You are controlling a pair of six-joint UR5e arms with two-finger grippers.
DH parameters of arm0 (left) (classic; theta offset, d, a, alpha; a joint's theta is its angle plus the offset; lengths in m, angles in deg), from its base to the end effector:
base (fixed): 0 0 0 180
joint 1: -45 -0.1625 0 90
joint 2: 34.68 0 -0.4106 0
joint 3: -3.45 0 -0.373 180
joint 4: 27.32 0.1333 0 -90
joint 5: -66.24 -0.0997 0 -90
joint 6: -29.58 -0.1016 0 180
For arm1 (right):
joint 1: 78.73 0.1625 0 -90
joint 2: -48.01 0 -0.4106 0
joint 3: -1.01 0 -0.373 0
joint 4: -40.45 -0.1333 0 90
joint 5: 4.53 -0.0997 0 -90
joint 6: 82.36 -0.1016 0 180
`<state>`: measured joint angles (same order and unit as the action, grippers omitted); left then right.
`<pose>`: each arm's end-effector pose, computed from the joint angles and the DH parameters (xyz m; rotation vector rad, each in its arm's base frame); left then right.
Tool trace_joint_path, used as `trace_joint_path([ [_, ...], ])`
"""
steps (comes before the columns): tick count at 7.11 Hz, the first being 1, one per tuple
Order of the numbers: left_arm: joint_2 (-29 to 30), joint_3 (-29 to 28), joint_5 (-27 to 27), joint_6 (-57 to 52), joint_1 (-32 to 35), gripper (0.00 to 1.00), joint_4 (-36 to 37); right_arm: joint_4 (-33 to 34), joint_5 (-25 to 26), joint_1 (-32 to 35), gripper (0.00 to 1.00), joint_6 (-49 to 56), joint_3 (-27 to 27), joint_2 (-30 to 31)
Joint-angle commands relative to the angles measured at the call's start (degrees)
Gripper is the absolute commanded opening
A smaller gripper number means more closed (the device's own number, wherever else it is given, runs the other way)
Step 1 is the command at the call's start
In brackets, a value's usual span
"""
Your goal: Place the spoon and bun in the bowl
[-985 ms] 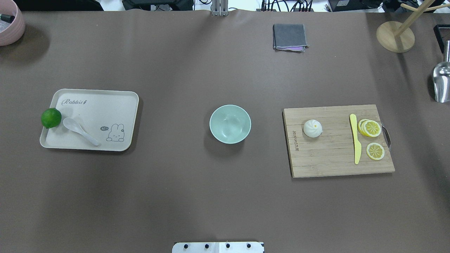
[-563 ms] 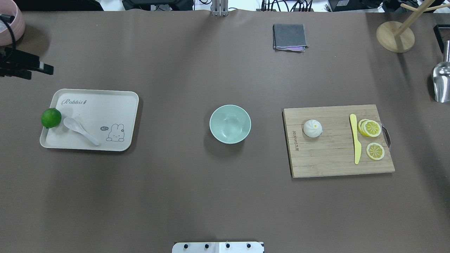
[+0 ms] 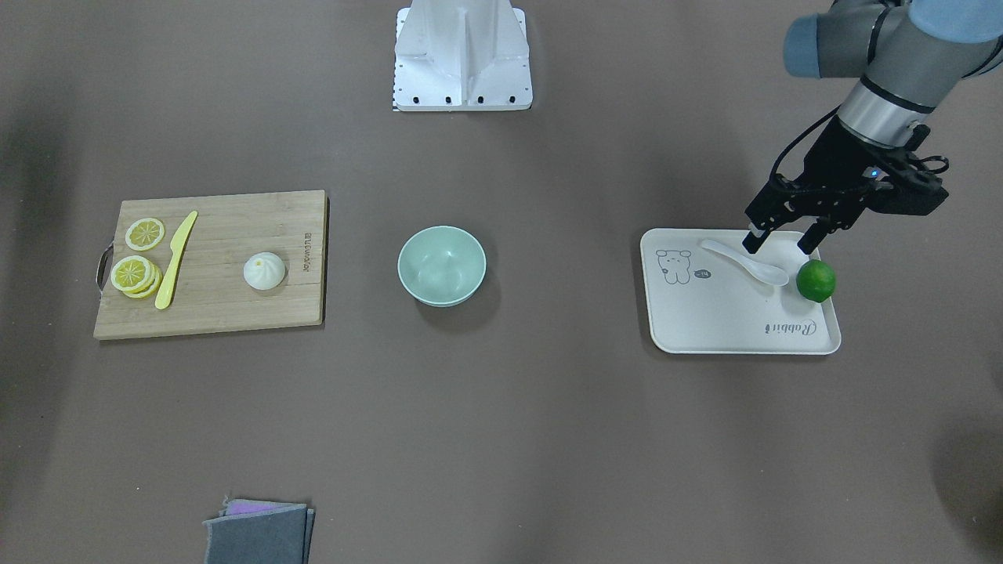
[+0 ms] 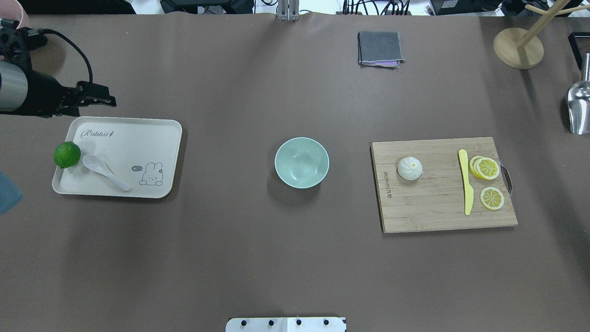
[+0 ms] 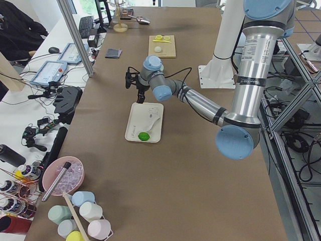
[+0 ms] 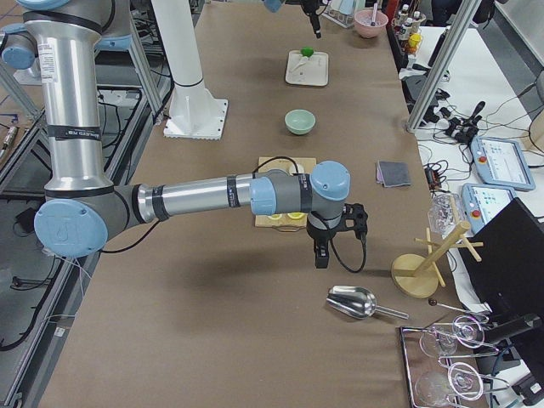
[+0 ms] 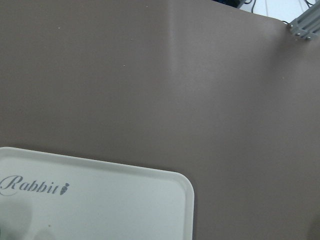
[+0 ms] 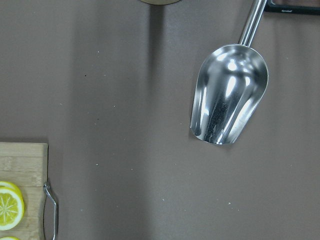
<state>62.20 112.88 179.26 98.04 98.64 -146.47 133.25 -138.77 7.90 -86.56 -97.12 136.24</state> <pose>0.2312 -0.4719 0.3757 0.2901 0.9847 -0.3161 0.0336 -0.4909 0.5687 0.0665 -0.7772 -0.0341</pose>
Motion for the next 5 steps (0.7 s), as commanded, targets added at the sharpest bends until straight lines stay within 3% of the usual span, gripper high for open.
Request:
trace_joint_path([
  [1, -4.0, 0.0, -10.1, 2.9, -6.2, 0.97, 0.6, -0.1, 0.0, -0.3, 1.0, 0.2, -0.1, -0.4],
  [5, -3.9, -1.8, -16.9, 5.5, -16.1, 0.97, 4.4, 0.0, -0.4, -2.2, 1.0, -3.7, -1.2, -2.3],
])
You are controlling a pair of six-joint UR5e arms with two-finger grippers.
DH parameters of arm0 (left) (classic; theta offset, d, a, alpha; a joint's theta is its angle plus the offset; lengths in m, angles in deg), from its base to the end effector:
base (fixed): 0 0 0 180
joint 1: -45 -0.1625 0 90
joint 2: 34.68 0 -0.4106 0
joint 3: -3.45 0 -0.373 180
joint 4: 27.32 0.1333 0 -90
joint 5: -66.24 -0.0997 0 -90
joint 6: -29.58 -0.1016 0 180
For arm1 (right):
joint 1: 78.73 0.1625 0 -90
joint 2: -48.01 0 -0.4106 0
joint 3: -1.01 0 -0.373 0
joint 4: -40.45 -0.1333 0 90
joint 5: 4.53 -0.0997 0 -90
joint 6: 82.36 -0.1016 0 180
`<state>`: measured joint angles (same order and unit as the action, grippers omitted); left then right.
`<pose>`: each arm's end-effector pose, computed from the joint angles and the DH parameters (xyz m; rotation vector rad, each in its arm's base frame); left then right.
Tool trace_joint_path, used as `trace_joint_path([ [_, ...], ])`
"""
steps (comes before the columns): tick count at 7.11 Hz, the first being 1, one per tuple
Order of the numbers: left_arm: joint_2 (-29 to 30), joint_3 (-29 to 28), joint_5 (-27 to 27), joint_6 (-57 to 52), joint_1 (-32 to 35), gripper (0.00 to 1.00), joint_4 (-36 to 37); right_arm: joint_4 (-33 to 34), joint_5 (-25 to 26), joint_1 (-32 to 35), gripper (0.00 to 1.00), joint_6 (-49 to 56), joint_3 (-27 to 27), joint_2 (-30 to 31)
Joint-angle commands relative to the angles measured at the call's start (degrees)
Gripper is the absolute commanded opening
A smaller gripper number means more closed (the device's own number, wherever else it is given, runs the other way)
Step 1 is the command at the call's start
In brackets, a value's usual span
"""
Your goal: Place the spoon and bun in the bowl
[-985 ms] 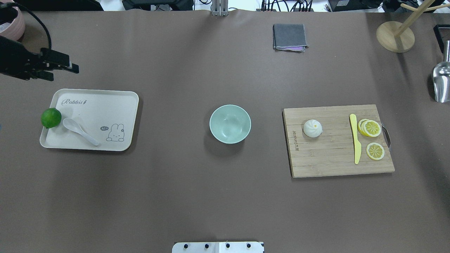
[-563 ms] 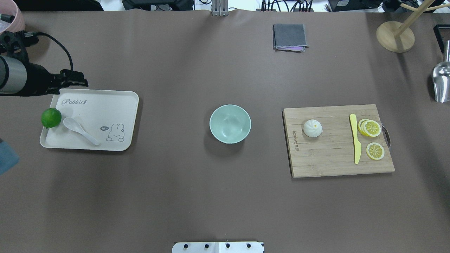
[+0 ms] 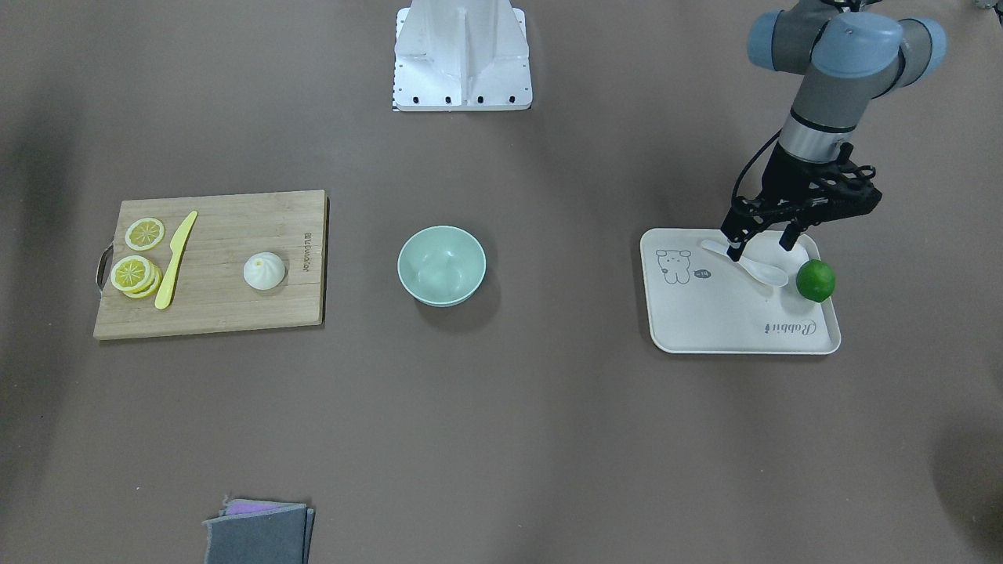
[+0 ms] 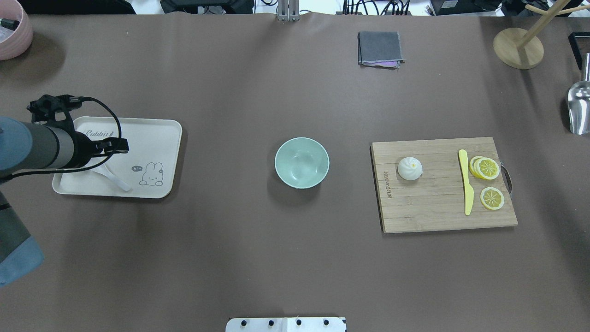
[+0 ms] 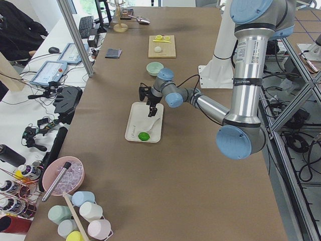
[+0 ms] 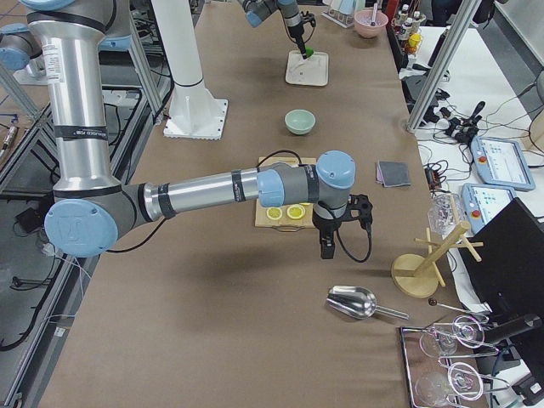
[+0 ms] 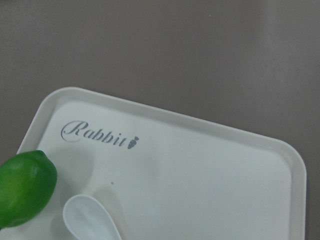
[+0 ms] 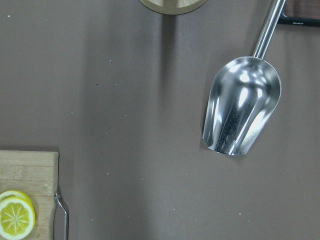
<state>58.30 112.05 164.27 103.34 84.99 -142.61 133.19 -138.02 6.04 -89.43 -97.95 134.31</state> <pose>0.3140 -0.4189 0.4314 0.2695 0.7864 -0.3332 0.0174 -0.5050 0.5459 0.0827 -0.7703 -0.0352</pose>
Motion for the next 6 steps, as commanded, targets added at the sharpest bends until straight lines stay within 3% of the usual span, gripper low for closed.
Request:
trace_joint_path([
  [1, 0.3, -3.1, -2.0, 0.1, -2.5, 0.86, -0.2, -0.1, -2.6, -0.3, 1.0, -1.3, -0.4, -0.3],
  [2, 0.3, -3.5, -2.0, 0.1, -2.5, 0.75, -0.2, -0.2, -2.6, -0.2, 1.0, -1.4, -0.7, -1.4],
  [6, 1.1, -5.6, -2.0, -0.4, -2.5, 0.75, -0.4, -0.1, -2.9, -0.2, 1.0, -1.9, -0.7, -1.4],
])
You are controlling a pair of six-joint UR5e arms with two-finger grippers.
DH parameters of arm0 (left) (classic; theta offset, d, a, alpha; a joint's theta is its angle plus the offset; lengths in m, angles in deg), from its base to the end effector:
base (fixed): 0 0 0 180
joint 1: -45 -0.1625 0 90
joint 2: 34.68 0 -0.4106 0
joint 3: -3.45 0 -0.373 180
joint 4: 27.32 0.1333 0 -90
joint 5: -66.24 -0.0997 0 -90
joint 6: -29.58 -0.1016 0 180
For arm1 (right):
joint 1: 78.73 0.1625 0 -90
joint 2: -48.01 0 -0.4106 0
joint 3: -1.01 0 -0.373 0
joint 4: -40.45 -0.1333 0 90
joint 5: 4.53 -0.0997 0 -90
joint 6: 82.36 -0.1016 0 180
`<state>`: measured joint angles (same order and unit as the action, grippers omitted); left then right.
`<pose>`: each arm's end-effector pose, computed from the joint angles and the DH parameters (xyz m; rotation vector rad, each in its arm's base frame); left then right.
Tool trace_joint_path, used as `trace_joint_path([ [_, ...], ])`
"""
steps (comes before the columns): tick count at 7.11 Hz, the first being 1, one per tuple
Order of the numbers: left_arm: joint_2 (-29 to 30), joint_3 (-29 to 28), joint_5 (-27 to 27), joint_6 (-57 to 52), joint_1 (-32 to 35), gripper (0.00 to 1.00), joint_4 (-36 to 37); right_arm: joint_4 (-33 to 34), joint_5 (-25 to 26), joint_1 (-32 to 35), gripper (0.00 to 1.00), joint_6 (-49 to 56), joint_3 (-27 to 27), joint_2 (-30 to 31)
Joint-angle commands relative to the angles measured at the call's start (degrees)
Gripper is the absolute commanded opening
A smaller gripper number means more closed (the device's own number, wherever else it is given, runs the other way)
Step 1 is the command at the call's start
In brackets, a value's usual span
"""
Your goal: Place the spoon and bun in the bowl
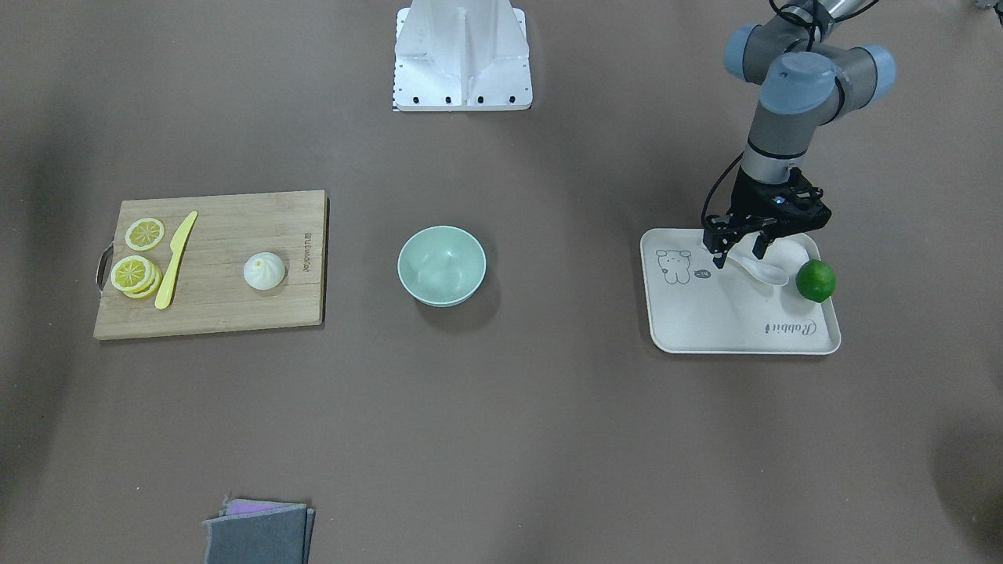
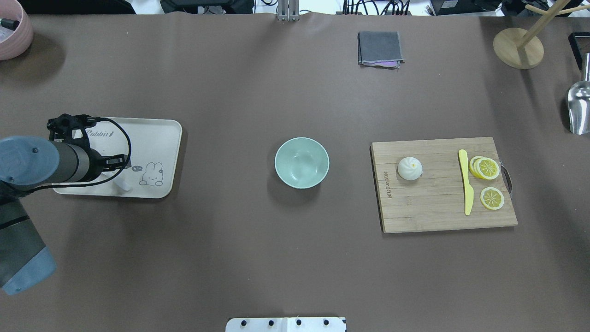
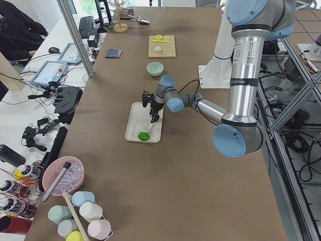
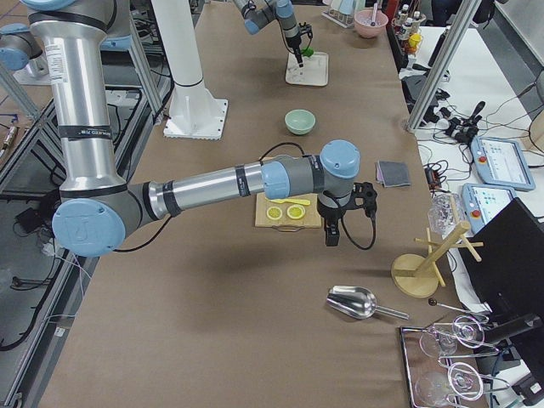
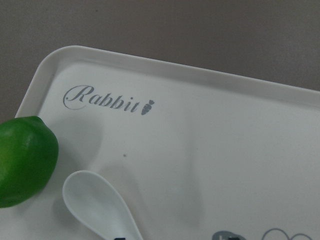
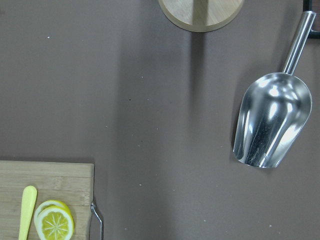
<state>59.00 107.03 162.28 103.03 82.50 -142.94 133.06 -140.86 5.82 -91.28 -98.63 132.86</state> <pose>0.3414 -0.4165 0.4678 0.2513 0.7146 -0.3086 0.0111 -0.5131 0.5238 0.0985 -0.8241 -0.0289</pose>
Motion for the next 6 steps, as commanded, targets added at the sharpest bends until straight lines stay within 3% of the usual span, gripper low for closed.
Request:
trace_joint_path([
  [1, 0.5, -0.8, 0.0, -0.1, -0.1, 0.75, 0.0, 0.0, -0.1, 0.0, 1.0, 0.0, 0.1, 0.0],
  [6, -0.2, -0.8, 0.3, 0.3, -0.1, 0.75, 0.0, 0.0, -0.2, 0.0, 1.0, 0.0, 0.1, -0.2],
])
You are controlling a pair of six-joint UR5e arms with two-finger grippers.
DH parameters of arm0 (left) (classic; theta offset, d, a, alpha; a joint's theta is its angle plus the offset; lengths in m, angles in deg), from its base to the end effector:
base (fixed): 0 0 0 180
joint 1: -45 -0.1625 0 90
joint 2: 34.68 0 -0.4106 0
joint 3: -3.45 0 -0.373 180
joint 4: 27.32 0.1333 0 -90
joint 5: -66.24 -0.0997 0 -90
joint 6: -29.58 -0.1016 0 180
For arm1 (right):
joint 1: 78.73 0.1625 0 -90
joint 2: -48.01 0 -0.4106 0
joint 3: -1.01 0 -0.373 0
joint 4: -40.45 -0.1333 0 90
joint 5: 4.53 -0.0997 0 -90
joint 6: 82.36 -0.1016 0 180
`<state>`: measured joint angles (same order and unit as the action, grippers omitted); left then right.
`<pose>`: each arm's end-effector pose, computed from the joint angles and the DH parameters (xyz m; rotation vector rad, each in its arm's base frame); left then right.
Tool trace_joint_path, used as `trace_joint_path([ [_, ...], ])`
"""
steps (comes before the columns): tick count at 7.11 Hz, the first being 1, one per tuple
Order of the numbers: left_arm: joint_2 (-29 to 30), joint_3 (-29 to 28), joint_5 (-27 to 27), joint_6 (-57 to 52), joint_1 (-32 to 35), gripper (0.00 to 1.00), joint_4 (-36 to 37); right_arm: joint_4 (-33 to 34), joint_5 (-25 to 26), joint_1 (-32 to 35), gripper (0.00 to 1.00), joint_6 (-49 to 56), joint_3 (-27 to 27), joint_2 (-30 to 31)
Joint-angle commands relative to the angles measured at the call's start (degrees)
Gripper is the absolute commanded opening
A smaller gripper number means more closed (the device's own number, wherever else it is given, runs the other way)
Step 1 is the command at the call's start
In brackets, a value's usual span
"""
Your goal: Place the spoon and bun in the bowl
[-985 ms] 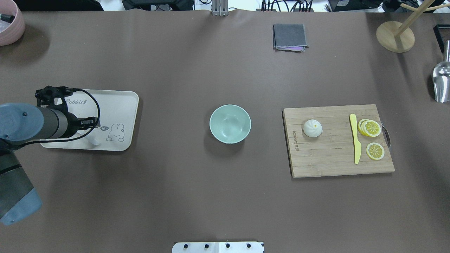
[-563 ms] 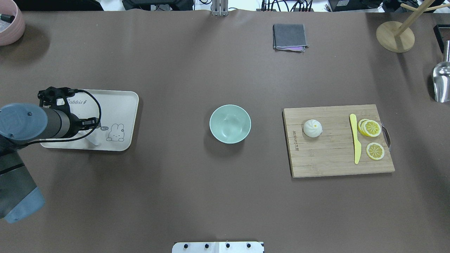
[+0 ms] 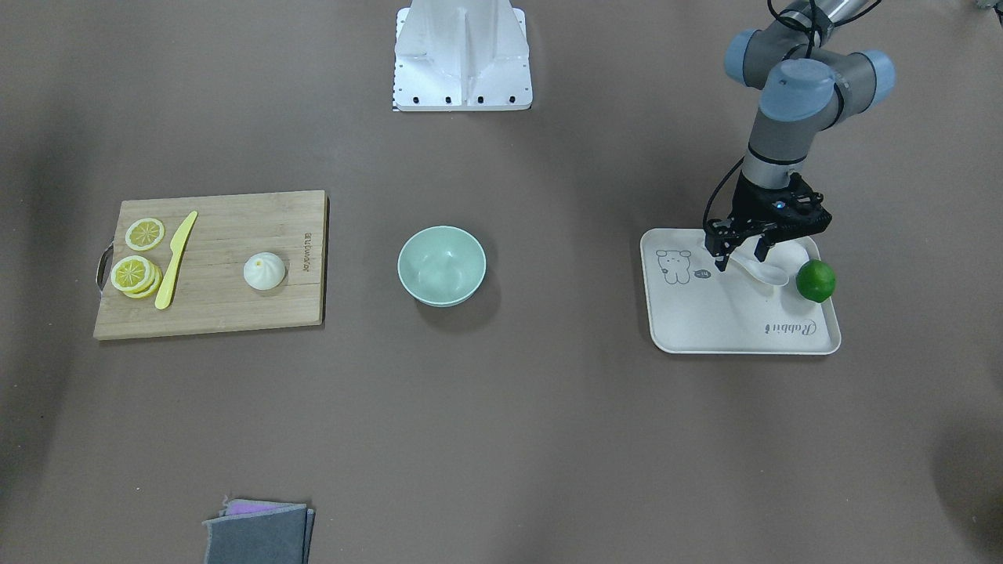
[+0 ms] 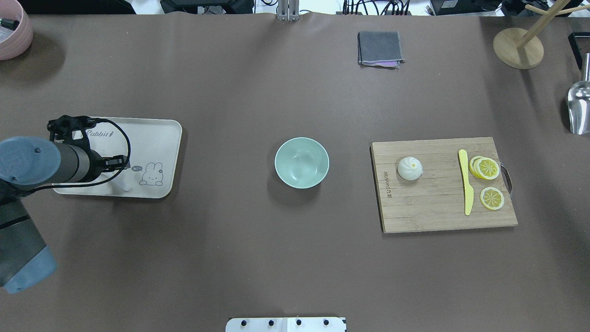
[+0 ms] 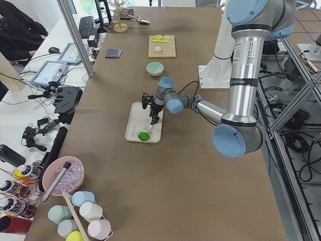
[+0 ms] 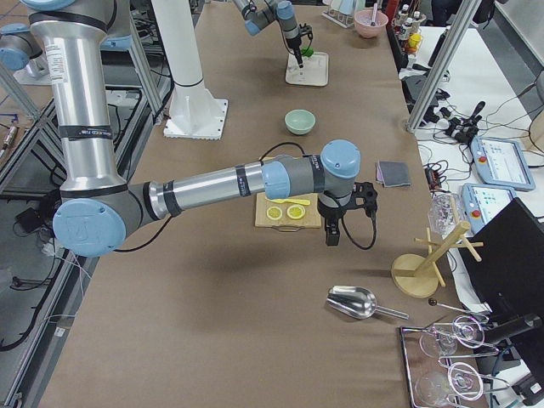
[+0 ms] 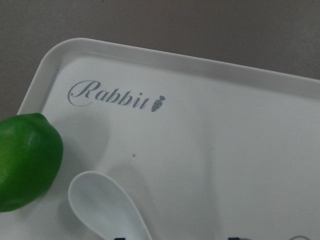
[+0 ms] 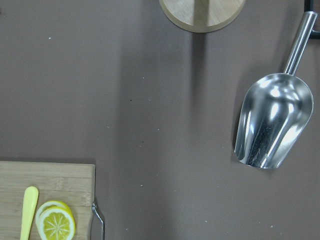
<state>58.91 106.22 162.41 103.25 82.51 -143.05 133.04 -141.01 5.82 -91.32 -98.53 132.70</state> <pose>0.3422 -0.4169 0.4754 0.2416 0.7039 -0.3130 0.0108 -0.5142 0.5229 0.0991 -0.8268 -0.0291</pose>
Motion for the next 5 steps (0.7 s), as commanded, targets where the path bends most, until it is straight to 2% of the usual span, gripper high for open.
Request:
trace_joint_path([
  [1, -0.1, 0.0, 0.3, 0.2, -0.1, 0.75, 0.1, 0.0, 0.0, 0.0, 1.0, 0.0, 0.0, 0.0],
  [5, -0.1, -0.7, 0.7, 0.3, -1.0, 0.75, 0.0, 0.0, 0.0, 0.0, 1.0, 0.0, 0.1, -0.2],
])
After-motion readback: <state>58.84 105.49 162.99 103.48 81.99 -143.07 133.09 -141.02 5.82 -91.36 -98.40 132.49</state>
